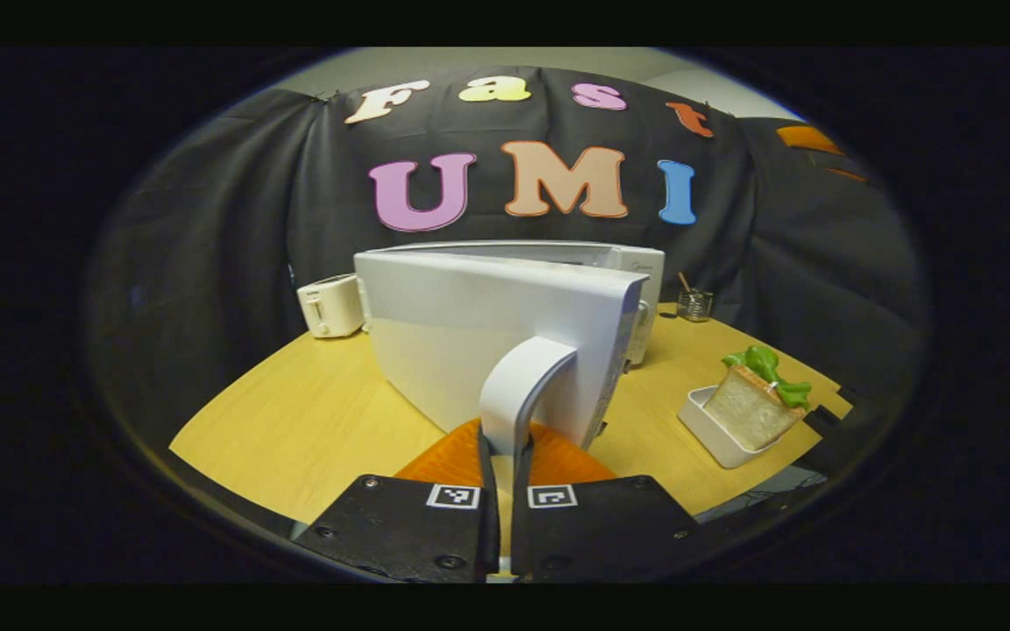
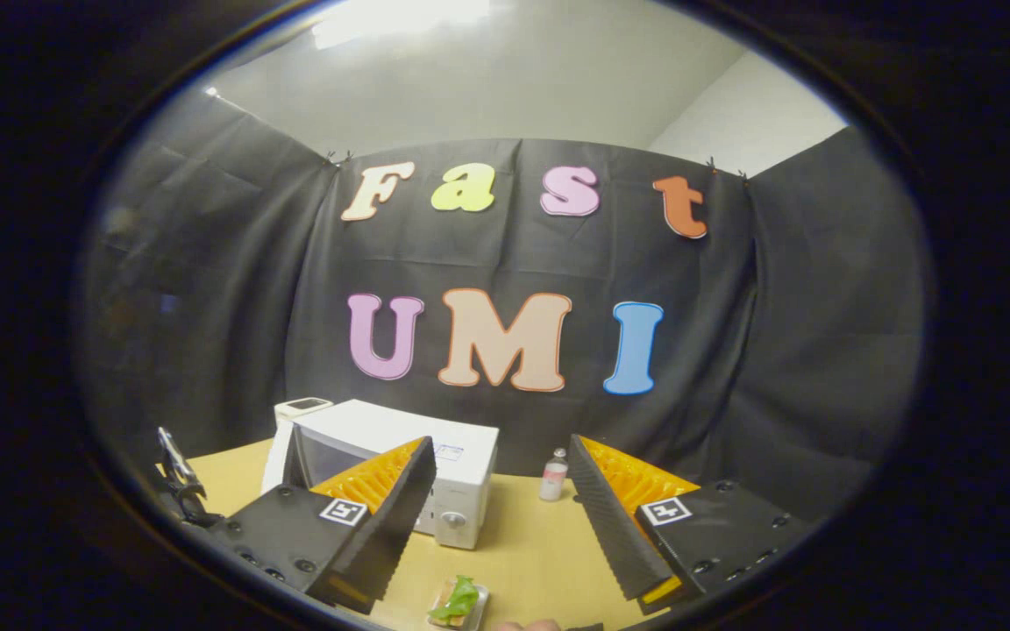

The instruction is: Open the microwave oven with the left hand, put the food in, and close the microwave oven.

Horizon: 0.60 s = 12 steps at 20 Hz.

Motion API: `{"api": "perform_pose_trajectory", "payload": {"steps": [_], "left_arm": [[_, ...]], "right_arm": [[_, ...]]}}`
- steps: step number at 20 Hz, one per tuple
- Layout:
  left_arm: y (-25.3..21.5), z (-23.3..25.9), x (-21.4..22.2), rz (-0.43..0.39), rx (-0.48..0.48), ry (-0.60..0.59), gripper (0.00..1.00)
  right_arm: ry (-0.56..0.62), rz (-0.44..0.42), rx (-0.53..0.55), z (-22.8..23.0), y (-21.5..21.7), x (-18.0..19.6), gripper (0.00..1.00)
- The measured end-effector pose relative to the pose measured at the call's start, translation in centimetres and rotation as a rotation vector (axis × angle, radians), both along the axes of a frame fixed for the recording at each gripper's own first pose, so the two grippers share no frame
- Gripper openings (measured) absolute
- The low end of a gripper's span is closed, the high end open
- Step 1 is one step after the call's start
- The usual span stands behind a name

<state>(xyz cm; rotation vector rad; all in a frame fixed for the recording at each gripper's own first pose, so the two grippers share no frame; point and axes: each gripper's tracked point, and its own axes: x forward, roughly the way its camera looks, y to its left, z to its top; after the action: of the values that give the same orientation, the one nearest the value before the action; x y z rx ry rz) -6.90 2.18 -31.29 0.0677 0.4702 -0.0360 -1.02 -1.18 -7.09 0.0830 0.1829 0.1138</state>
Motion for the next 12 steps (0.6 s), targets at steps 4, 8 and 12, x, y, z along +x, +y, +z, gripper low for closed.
{"api": "perform_pose_trajectory", "payload": {"steps": [4,8,12], "left_arm": [[6.5,0.5,-2.3,0.121,0.049,0.017,0.06],[10.7,0.7,-3.8,0.164,-0.036,0.036,0.05],[12.6,0.7,-4.0,0.096,-0.035,0.04,0.04]], "right_arm": [[0.007,0.028,0.034,-0.6,1.7,-0.1,0.97],[0.011,0.056,0.064,-0.7,3.6,-0.2,0.97],[0.006,0.078,0.057,-0.5,4.5,-0.1,0.97]]}}
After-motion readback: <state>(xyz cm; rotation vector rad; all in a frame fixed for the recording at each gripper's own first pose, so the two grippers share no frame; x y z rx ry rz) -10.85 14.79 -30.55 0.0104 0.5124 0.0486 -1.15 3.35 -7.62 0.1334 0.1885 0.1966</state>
